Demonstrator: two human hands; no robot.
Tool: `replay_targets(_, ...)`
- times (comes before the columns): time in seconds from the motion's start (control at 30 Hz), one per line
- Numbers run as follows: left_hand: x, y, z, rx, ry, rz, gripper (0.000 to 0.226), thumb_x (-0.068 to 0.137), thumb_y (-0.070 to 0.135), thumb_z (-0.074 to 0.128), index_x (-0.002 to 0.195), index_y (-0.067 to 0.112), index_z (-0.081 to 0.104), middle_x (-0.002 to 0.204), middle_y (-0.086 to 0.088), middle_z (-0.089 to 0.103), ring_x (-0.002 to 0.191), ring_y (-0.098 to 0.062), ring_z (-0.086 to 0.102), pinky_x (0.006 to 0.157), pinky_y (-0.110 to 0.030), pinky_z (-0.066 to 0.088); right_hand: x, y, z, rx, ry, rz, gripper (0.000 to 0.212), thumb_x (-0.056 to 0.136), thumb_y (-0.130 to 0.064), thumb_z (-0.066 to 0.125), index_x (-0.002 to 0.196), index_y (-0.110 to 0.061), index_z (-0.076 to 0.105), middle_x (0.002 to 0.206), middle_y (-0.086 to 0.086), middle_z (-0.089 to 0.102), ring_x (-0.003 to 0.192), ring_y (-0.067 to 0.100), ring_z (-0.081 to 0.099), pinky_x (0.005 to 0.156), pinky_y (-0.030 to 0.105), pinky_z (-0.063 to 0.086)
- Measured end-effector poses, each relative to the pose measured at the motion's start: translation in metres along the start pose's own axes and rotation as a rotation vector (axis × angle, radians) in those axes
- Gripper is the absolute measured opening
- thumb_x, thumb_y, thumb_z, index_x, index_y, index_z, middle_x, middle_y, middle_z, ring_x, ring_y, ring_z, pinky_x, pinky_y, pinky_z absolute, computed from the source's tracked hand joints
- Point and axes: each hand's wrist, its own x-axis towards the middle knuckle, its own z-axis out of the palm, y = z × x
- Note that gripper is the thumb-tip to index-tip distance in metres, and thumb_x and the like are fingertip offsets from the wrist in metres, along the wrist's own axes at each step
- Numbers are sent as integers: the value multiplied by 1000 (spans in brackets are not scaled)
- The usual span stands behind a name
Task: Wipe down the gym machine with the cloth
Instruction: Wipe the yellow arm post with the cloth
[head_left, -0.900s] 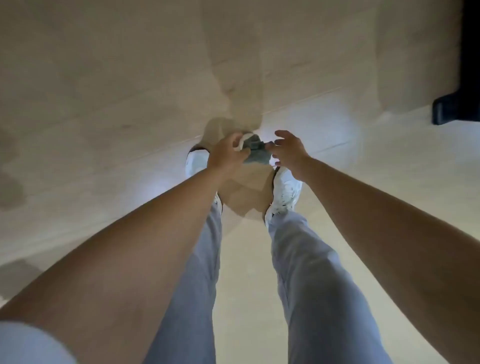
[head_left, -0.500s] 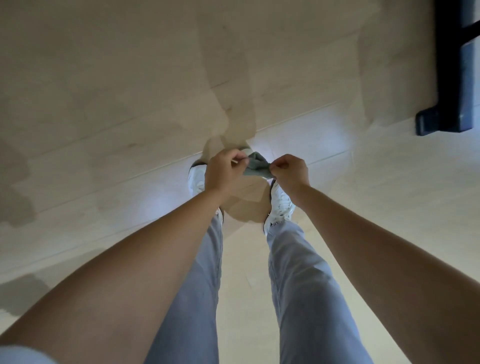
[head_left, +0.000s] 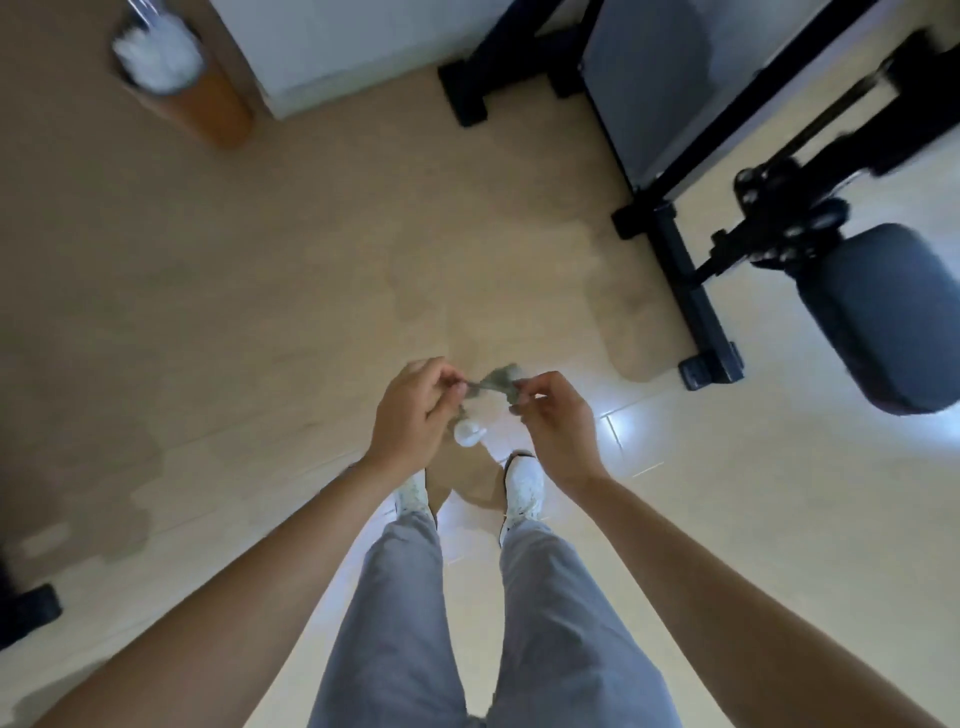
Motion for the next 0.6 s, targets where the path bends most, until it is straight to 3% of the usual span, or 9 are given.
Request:
replay_targets(0.07,-6,42,-23,-132,24,5,6,101,21,57,96,21,61,88,14,68,86,-8,65,79,-38,52,-19,-43,-21,-11,9,-135,14,91,1,65,90,-12,60,87,2,73,80,14,69,71,18,50)
replay_targets(0.17,-12,102,-56,-223,15,91,10,102,12,56,97,20,59,83,12,67,70,-4,62,67,-27,48,-41,-102,-50,-91,-15,-322,27,83,-6,79,105,-13,64,85,-7,68,78,2,62,70,9,46)
replay_targets(0.23,-14,136,-77,-258,-54,140,6,101,14,60,101,19,61,83,3,67,70,-9,62,63,-24,48,-49,-137,-64,-189,-8,-395,35,80,-15,84,111,-18,68,86,-10,65,79,2,59,68,8,43)
replay_targets(0.3,-16,162,-99,-239,-119,181,12,94,19,70,103,25,64,82,-4,65,72,-17,62,64,-29,50,-51,-166,-73,-242,31,-480,25,78,-15,84,101,-18,75,84,-16,62,80,-2,58,67,6,40)
replay_targets(0.4,-17,180,-131,-36,-150,283,23,78,29,74,96,39,66,76,10,64,69,-7,58,67,-25,46,-57,-207,-87,-279,66,-556,16,77,-4,81,84,-17,76,81,-16,59,80,1,58,65,9,44)
replay_targets(0.5,-4,192,-167,139,-110,311,9,72,46,64,80,45,67,80,21,67,71,0,60,62,-21,43,-63,-239,-101,-305,72,-567,19,79,-4,79,84,-22,74,84,-11,61,79,8,59,67,18,49)
replay_targets(0.6,21,211,-198,139,-128,322,12,76,48,65,82,43,73,79,23,70,73,-2,66,65,-35,56,-60,-264,-111,-315,126,-583,16,82,-9,79,86,-23,74,84,-9,62,76,9,58,68,23,50)
